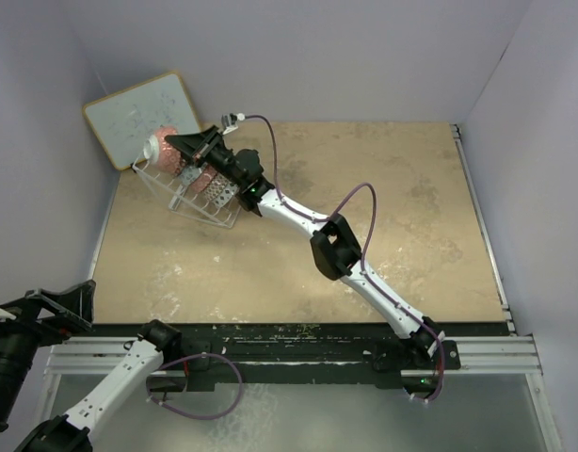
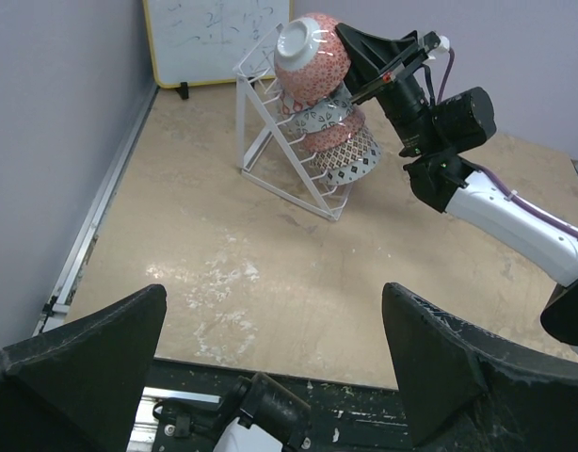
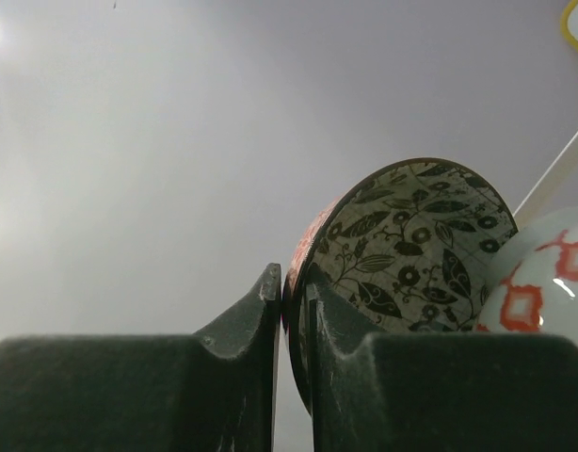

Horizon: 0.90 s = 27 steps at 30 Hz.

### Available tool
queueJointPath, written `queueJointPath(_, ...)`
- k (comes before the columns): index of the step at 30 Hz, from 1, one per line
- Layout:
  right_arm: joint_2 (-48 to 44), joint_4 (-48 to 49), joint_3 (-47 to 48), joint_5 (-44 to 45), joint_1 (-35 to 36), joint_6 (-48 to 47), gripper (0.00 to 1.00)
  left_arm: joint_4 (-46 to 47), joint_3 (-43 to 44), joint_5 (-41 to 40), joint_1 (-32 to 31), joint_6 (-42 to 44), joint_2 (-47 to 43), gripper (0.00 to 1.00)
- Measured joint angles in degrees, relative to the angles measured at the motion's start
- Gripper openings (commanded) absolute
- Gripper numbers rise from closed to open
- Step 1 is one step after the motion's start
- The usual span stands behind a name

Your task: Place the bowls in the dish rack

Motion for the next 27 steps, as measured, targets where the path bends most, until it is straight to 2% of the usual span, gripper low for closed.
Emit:
queueJointPath(2,0.2,-0.3,0.0,0.0,0.0,0.0,0.15,0.0,0.0,-0.2,-0.3,0.0,-0.1,0.99)
queueJointPath(4,0.2,-0.6,0.0,0.1,0.1,-0.1,0.00,0.0,0.1,-0.4,-0.6,0.0,-0.2,0.99)
queueJointPath(27,0.2,-2.3,0.4,5.5,1.2,-0.4,0.00,-1.0,1.4,-1.7,-1.3,-1.1,-0.7,0.99)
